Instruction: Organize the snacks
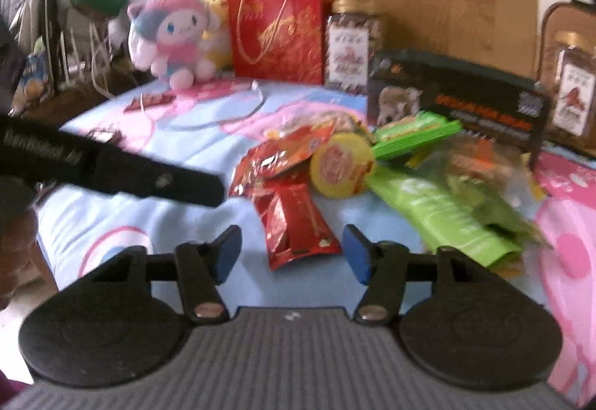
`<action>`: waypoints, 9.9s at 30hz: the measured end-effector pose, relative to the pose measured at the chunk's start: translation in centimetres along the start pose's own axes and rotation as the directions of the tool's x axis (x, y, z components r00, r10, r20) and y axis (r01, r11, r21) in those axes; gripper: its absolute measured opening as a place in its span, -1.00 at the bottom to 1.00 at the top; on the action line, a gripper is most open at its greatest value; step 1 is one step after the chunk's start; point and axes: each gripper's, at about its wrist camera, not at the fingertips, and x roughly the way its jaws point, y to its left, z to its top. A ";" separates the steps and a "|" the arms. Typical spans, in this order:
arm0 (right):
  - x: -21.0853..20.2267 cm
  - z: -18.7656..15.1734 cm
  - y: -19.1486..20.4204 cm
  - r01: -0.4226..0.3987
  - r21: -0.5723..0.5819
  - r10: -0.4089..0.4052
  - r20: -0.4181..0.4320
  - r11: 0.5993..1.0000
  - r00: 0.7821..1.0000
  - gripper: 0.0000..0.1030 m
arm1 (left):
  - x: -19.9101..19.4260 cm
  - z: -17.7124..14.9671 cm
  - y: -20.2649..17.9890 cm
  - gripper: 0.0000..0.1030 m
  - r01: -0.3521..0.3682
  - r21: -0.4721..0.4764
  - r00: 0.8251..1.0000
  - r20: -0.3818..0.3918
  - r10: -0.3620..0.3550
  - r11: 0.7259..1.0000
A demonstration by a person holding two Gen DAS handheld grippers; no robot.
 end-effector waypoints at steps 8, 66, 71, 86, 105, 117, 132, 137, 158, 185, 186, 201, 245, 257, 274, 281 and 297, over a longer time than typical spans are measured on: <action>-1.5 -1.2 0.6 0.043 -0.042 -0.042 0.027 0.998 0.999 -0.17 | 3.0 -0.8 -0.9 -0.41 0.112 -0.085 0.989 -0.083 -0.119 0.990; -2.8 1.1 -19.7 -0.262 0.734 0.102 0.256 0.626 0.961 -0.76 | 11.0 8.0 -6.9 0.39 0.109 -0.011 0.994 -0.008 -0.109 0.994; -4.2 -4.5 -20.8 -0.363 0.836 0.155 0.329 0.412 0.932 -0.77 | 10.4 6.9 -8.5 0.42 0.151 0.006 0.988 -0.013 -0.151 0.989; -4.3 -7.5 -20.9 -0.396 0.845 0.186 0.351 0.360 0.918 -0.78 | 11.3 4.1 -12.1 -0.45 0.138 0.146 0.989 -0.071 -0.128 0.980; 0.5 7.7 -20.5 -0.122 0.596 -0.045 0.257 0.794 0.965 -0.74 | 13.5 14.2 -12.5 -0.58 -0.037 0.155 0.993 0.116 0.019 0.987; -6.4 -1.2 -18.3 -0.085 0.557 -0.057 0.233 0.826 0.971 -0.15 | 8.4 7.3 -10.8 -0.50 0.137 0.156 0.989 0.037 -0.144 0.978; -7.6 -6.2 -16.1 0.015 0.638 -0.127 0.131 0.770 0.983 -0.01 | 11.6 2.7 -13.7 -0.37 0.208 0.095 0.959 -0.216 -0.184 0.974; -7.8 -6.9 -16.2 0.000 0.622 -0.122 0.154 0.783 0.981 -0.01 | 11.6 3.0 -14.4 -0.11 0.243 0.060 0.950 -0.216 -0.225 0.968; -8.7 -8.5 -18.3 -0.302 0.755 0.064 0.327 0.583 0.943 0.11 | 8.7 4.6 -11.9 -0.80 0.421 -0.081 0.894 -0.130 -0.428 0.904; 0.7 6.4 -16.9 0.032 0.482 -0.182 0.266 0.875 0.947 -0.18 | 10.5 14.9 -7.1 -0.57 -0.041 0.039 0.991 0.131 0.036 0.998; 0.2 6.0 -16.6 0.020 0.491 -0.176 0.273 0.871 0.946 -0.18 | 9.8 14.4 -6.3 -0.57 -0.025 0.032 0.991 0.132 0.020 0.999; -0.5 4.0 -7.2 -0.196 0.328 0.147 0.168 0.924 0.975 -0.24 | -0.1 3.9 1.0 -0.33 -0.006 -0.122 0.992 0.127 0.022 0.992; 4.2 3.9 -0.2 -0.082 -0.256 0.070 -0.055 0.963 0.996 0.00 | -4.1 -1.9 0.8 0.09 0.269 -0.127 0.963 0.066 -0.262 0.955; -4.3 -2.3 -2.8 -0.044 -0.087 0.046 0.021 0.995 0.999 -0.01 | -0.8 -2.1 -2.1 0.09 0.306 -0.081 0.950 -0.047 -0.310 0.949; -5.9 -2.2 -3.3 -0.040 0.010 0.038 0.108 0.999 0.993 -0.12 | 1.5 -0.3 -6.8 0.03 0.311 0.032 0.946 -0.103 -0.306 0.950; -4.5 3.5 -6.0 -0.005 0.000 0.004 0.227 1.000 0.974 -0.12 | 2.1 6.5 -9.1 0.01 0.245 0.134 0.968 0.026 -0.251 0.960; 3.3 10.4 -12.9 0.167 0.103 -0.185 0.205 0.981 0.961 -0.05 | 11.9 15.3 -8.5 0.12 0.027 0.010 0.994 0.102 -0.028 1.000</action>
